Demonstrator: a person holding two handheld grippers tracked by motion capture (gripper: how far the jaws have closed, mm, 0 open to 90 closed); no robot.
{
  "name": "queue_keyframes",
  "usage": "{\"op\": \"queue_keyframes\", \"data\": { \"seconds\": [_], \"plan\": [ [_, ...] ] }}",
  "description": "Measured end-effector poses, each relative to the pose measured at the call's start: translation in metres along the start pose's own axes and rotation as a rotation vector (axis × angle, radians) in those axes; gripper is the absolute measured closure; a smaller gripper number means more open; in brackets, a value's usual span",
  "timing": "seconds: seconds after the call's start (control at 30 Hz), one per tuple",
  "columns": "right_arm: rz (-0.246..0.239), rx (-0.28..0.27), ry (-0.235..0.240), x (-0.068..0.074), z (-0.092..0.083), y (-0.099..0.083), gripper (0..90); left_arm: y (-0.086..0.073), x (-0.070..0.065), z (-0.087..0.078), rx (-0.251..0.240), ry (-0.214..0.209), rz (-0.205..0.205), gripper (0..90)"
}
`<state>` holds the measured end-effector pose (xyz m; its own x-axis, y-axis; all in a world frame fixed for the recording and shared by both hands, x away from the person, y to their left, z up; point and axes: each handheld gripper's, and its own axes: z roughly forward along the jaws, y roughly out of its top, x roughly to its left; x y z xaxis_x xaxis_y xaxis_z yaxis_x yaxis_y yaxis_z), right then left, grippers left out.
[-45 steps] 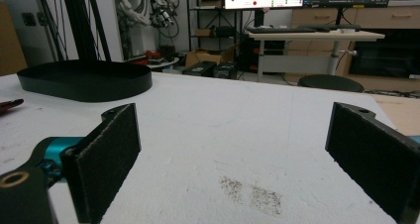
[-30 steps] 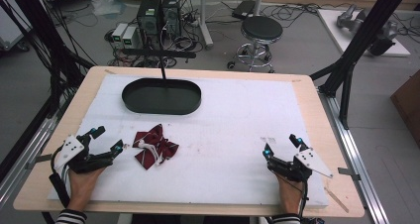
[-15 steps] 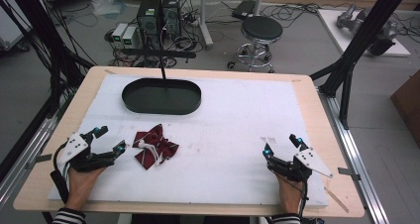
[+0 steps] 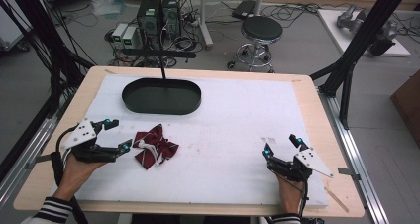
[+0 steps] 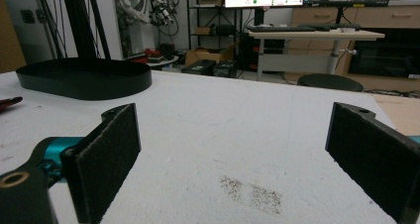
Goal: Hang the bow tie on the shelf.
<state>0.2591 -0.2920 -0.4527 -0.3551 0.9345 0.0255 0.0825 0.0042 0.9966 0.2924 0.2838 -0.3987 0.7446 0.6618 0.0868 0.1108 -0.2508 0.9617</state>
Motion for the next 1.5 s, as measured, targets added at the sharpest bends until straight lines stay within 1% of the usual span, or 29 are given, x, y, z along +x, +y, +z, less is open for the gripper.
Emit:
{"op": "queue_keyframes", "data": {
  "seconds": [0.03,0.1,0.13,0.17,0.27,0.33,0.47,0.5,0.53,0.57,0.6,0.63,0.67,0.7,0.87,0.9,0.93,0.97,1.03,1.07,1.1,1.17,1.3,1.33,1.37,1.4,1.43,1.47,1.5],
  "plan": [
    [0.002,0.001,-0.001,0.000,0.000,0.000,5.8,0.006,-0.001,0.004,0.028,-0.022,0.027,17.3],
    [0.003,0.001,-0.002,0.000,0.000,0.000,5.8,0.010,-0.002,0.009,0.058,-0.050,0.049,17.3],
    [0.004,0.000,-0.002,0.000,0.000,0.000,5.8,0.010,-0.002,0.009,0.058,-0.050,0.049,17.3],
    [0.007,0.001,-0.001,0.000,0.000,0.000,5.8,0.014,-0.004,0.014,0.094,-0.072,0.067,17.3],
    [0.007,0.001,0.000,-0.001,0.000,0.000,5.9,0.018,-0.005,0.022,0.152,-0.102,0.102,17.3],
    [0.008,0.001,0.000,0.000,0.000,0.000,5.8,0.020,-0.006,0.027,0.178,-0.113,0.117,17.5],
    [0.007,-0.005,-0.006,-0.001,0.000,0.000,5.8,0.022,-0.009,0.039,0.253,-0.172,0.182,21.7],
    [0.009,-0.005,-0.006,-0.001,0.000,0.000,5.8,0.022,-0.010,0.041,0.266,-0.180,0.185,21.9],
    [0.010,-0.005,-0.005,-0.001,-0.001,0.000,5.8,0.021,-0.011,0.045,0.290,-0.201,0.191,22.1],
    [0.012,-0.006,-0.005,-0.001,-0.001,0.000,5.8,0.021,-0.011,0.045,0.290,-0.201,0.191,22.8],
    [0.012,-0.006,-0.005,-0.001,-0.001,0.000,5.8,0.021,-0.012,0.051,0.335,-0.213,0.224,23.2],
    [0.012,-0.006,-0.005,-0.001,-0.001,0.000,5.9,0.021,-0.013,0.054,0.367,-0.213,0.245,23.2],
    [0.012,-0.006,-0.005,-0.001,-0.001,0.000,5.8,0.021,-0.013,0.054,0.367,-0.213,0.245,23.2],
    [0.009,-0.007,-0.007,-0.001,-0.001,0.000,5.8,0.020,-0.014,0.060,0.406,-0.219,0.262,23.2],
    [0.012,-0.008,-0.008,-0.001,-0.001,0.000,5.8,0.020,-0.013,0.068,0.451,-0.245,0.270,26.3],
    [0.012,-0.009,-0.007,-0.001,-0.001,0.000,5.8,0.020,-0.013,0.071,0.476,-0.253,0.273,27.1],
    [0.011,-0.010,-0.007,-0.001,-0.001,0.000,5.8,0.020,-0.013,0.071,0.476,-0.253,0.273,27.8],
    [0.009,-0.012,-0.009,-0.001,-0.001,0.000,5.8,0.020,-0.011,0.073,0.508,-0.263,0.273,28.9],
    [0.008,-0.012,-0.008,-0.001,-0.001,0.000,5.8,0.019,-0.010,0.076,0.538,-0.278,0.283,32.3],
    [0.006,-0.014,-0.008,-0.001,-0.001,0.000,5.8,0.019,-0.010,0.076,0.538,-0.278,0.283,33.8],
    [0.009,-0.013,-0.008,-0.001,-0.001,0.000,5.8,0.020,-0.009,0.079,0.572,-0.289,0.304,34.9],
    [0.011,-0.013,-0.007,-0.001,-0.002,-0.001,5.8,0.021,-0.008,0.082,0.597,-0.303,0.316,36.7],
    [0.016,-0.016,-0.008,-0.001,-0.002,-0.001,5.8,0.021,-0.008,0.085,0.620,-0.314,0.323,39.3],
    [0.016,-0.016,-0.008,-0.001,-0.002,-0.001,5.8,0.022,-0.008,0.085,0.635,-0.316,0.340,39.3],
    [0.015,-0.017,-0.008,-0.001,-0.002,-0.001,5.8,0.023,-0.008,0.087,0.652,-0.317,0.342,40.6],
    [0.014,-0.018,-0.008,-0.001,-0.002,-0.001,5.8,0.023,-0.008,0.087,0.652,-0.317,0.342,42.2],
    [0.015,-0.018,-0.009,-0.001,-0.002,-0.001,5.8,0.024,-0.008,0.089,0.676,-0.317,0.343,44.4],
    [0.015,-0.018,-0.009,-0.001,-0.002,-0.001,5.8,0.024,-0.008,0.089,0.676,-0.317,0.343,45.5],
    [0.018,-0.018,-0.009,-0.001,-0.002,-0.001,5.8,0.024,-0.009,0.091,0.699,-0.319,0.338,46.4]
  ]
}}
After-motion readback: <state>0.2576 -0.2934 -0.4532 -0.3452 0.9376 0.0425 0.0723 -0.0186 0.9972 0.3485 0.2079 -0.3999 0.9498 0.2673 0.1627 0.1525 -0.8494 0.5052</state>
